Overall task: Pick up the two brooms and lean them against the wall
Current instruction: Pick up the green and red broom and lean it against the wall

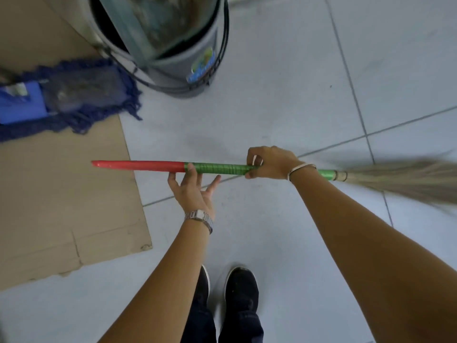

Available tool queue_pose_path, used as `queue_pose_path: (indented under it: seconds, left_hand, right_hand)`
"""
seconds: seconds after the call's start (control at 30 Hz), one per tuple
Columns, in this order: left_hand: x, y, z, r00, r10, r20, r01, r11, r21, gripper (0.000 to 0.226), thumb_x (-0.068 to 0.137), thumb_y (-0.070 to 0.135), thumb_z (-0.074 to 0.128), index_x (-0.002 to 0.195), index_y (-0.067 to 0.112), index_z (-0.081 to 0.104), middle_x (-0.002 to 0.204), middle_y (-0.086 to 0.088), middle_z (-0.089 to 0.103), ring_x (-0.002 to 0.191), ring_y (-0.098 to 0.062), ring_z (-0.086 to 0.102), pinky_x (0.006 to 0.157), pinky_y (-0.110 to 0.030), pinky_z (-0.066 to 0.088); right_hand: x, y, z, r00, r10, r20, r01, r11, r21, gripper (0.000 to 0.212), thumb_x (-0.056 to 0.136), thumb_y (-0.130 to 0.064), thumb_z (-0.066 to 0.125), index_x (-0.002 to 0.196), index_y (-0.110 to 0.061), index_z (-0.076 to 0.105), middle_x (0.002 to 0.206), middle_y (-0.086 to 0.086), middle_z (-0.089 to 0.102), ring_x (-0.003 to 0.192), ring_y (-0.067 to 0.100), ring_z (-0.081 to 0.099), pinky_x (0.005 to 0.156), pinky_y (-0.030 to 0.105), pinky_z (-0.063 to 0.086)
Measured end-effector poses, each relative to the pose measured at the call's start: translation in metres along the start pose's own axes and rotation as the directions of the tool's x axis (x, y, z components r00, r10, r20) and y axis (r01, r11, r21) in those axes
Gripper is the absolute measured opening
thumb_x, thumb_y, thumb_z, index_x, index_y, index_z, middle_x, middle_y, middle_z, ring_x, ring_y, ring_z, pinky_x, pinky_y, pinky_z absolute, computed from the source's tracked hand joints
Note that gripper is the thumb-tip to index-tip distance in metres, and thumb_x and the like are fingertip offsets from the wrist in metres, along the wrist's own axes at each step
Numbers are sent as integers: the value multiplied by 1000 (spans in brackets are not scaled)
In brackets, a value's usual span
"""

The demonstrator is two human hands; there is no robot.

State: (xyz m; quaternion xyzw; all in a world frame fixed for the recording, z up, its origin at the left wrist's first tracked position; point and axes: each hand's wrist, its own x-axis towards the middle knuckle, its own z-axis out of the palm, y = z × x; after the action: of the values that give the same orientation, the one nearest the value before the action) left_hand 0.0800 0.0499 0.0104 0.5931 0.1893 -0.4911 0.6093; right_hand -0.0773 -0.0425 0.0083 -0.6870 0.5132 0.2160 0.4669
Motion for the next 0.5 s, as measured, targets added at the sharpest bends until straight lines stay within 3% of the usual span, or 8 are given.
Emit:
queue_pose_path:
  seconds: [0.1, 0.23, 0.37, 0.5]
  left_hand:
    - [-37, 66, 40, 981, 100, 169, -107, 994, 36, 28, 89, 6, 55, 108, 24, 47, 98, -2, 57, 103, -21, 57, 75, -59, 54]
    - [-85, 160, 95, 896, 226, 381, -298, 944, 141, 17, 89, 7, 54, 98, 21, 49, 92, 1, 57, 104, -22, 56, 75, -57, 55]
    - [-137, 244, 146, 807, 313, 501, -437, 887, 151, 17, 86, 8, 58, 91, 23, 53, 100, -1, 56, 102, -21, 58, 64, -48, 59]
    - [-195, 318, 180, 697, 373, 613, -558, 818, 138, 17, 86, 7, 58, 88, 23, 53, 83, 5, 55, 81, -9, 62, 60, -46, 59]
  right_hand:
    - [-37, -47, -55, 997, -31, -67, 35, 997, 62, 31, 74, -43, 68, 101, -30, 61, 103, -4, 67, 97, 20, 60, 79, 33, 45]
    - [-88, -111, -126, 986, -97, -134, 119, 979, 168, 36, 74, -40, 71, 108, -28, 66, 94, -4, 63, 90, 19, 57, 84, 33, 46]
    - [-137, -168, -180, 958, -141, -251, 218, 925, 310, 35, 74, -33, 74, 106, -19, 72, 91, 4, 69, 85, 20, 61, 72, 23, 45]
    - [-188, -226, -219, 915, -166, -367, 317, 859, 402, 30, 72, -25, 77, 100, -16, 74, 80, 9, 70, 76, 17, 61, 71, 29, 52]
